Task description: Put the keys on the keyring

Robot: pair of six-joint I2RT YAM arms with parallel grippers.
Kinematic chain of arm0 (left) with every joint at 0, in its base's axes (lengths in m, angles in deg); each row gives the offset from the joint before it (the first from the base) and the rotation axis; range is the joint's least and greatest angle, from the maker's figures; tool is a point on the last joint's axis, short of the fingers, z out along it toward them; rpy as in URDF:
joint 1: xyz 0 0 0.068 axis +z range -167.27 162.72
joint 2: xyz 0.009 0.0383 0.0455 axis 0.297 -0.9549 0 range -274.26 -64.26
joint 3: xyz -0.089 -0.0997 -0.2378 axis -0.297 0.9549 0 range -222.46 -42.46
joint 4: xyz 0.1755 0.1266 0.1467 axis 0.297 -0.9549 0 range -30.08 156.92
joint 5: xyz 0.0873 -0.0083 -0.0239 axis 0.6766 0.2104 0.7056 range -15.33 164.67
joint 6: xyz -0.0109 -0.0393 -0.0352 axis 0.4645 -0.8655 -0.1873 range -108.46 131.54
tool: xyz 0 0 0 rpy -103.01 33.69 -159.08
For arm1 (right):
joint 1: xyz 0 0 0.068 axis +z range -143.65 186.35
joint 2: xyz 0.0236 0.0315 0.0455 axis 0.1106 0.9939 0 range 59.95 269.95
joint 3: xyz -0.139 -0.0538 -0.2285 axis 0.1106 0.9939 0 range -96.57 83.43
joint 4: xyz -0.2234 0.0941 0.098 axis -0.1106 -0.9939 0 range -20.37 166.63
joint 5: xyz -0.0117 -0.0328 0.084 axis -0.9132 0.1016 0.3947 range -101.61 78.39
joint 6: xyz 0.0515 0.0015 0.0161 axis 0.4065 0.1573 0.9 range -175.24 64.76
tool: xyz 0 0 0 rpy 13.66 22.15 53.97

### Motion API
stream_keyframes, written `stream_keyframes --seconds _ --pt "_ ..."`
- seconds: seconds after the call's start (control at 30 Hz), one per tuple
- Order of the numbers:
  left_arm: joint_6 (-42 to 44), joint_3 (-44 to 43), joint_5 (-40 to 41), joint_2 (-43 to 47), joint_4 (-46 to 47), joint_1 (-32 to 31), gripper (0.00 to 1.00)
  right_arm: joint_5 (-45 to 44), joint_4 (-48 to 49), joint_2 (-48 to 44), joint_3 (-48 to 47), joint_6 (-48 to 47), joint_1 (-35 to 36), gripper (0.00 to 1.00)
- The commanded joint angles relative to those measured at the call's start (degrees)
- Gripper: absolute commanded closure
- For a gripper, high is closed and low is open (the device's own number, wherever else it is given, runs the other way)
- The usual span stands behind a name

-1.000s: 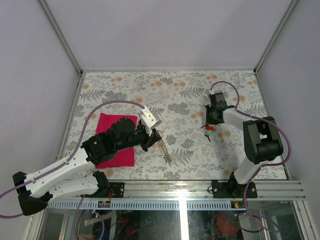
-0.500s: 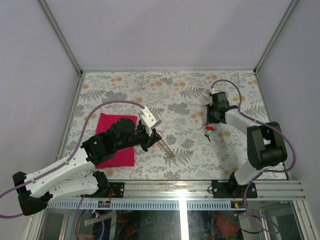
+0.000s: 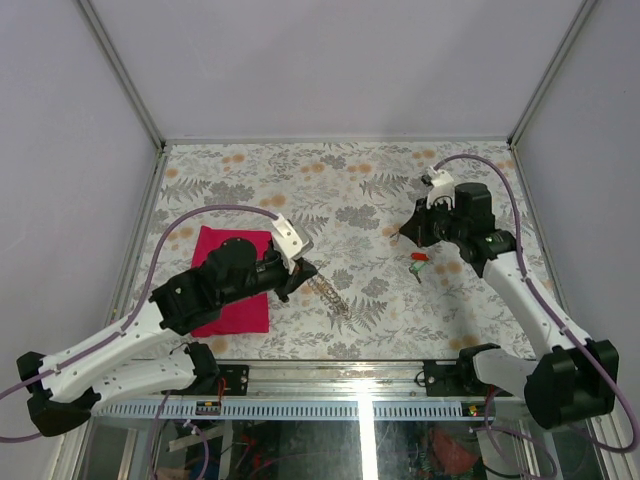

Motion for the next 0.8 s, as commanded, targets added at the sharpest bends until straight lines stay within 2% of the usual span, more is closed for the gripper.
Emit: stream_keyframes --seconds 0.0,0.07,0.17,0.3,0.5,0.77 --pt "3.89 -2.26 2.02 2.16 4.61 0.35 1.00 20.50 2.10 -7.07 1.88 -1.61 -0.08 1.00" --pt "5.28 -2.77 2.47 2.63 4.55 0.31 1.00 26.78 5.09 -10.40 3.11 -0.70 0.54 1.00" --pt "6.80 -3.60 2.57 3.36 4.91 0.32 1.00 30.21 7.53 -14.27 3.88 -1.07 3.43 1.00" --pt "8.58 -5.67 1.34 3.13 4.85 0.29 1.00 30.87 6.11 -17.13 1.85 -3.03 8.89 1.00" --pt "9.99 -12.30 -1.41 -2.48 -0.70 0.34 1.00 29.02 3.89 -16.32 -2.50 -3.66 16.29 1.00" --pt "10.69 -15.34 -0.37 -5.96 -2.90 0.26 1.00 26.43 6.59 -14.21 -5.70 -0.49 20.03 1.00"
